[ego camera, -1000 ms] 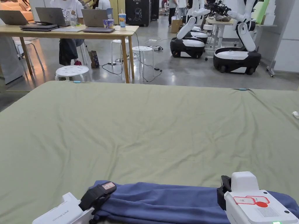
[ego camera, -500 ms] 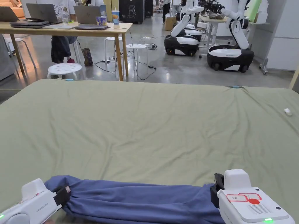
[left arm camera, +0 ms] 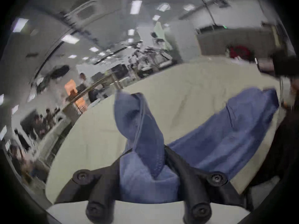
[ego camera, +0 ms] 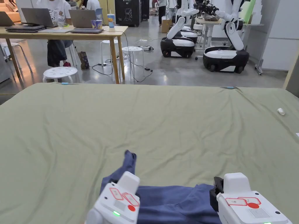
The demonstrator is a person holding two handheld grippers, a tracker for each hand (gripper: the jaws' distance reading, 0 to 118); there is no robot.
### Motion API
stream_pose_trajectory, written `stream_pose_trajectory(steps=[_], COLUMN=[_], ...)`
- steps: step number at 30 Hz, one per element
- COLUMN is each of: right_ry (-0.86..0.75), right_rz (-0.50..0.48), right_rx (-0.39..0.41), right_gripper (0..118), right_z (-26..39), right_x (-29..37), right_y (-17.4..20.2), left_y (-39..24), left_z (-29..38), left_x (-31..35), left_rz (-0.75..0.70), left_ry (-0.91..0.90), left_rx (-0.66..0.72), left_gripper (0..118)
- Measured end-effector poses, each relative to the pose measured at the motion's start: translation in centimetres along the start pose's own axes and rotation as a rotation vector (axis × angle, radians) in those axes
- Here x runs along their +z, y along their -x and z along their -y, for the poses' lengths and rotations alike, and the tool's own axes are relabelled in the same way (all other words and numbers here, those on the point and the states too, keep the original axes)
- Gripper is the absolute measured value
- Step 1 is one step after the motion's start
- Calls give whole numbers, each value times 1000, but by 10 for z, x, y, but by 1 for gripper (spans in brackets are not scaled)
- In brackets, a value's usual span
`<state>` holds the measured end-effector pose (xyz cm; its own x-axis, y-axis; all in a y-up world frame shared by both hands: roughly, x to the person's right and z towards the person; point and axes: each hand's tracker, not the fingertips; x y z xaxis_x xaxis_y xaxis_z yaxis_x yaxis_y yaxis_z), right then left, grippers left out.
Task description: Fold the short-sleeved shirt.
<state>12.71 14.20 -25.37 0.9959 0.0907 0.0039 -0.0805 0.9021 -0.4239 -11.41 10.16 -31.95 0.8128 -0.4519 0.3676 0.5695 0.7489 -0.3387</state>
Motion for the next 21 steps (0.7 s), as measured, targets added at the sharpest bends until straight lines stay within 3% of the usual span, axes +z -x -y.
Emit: stream_pose_trajectory(steps=[5,6,7,8,9,10,15,18,19,20,21], right_ry=[6,7,7,7,8,7,-1,-3,-2,0,-1], right_rz=[5,5,3,1,-1,-4,-22,-32,-34,-37,-40], right_rx=[-17,-20,-23,-26,-28,-28,-28,-29,-29,-29,-28], right_gripper=[0,0,0,0,0,0,0,0,0,0,0], right_z=[7,5,4,4,4,4,2,2,2,2,3], right_x=[0,3,4,4,3,3,3,2,2,2,2], right_y=[-10,-10,-10,-10,-10,-10,-7,-4,-3,-3,-2], left_y=[-18,-16,-15,-12,-6,1,60,89,96,99,101], left_z=[15,15,14,11,7,2,-8,20,29,36,39], left_x=[-14,-13,-9,-4,-2,6,60,27,17,10,2], left_rz=[52,54,52,51,60,82,251,246,251,257,266], left_ry=[103,101,86,63,39,31,-121,-48,-21,6,30], left_rx=[4,10,14,31,78,120,521,753,790,817,835], left_gripper=[15,28,61,83,95,97,97,95,83,60,25])
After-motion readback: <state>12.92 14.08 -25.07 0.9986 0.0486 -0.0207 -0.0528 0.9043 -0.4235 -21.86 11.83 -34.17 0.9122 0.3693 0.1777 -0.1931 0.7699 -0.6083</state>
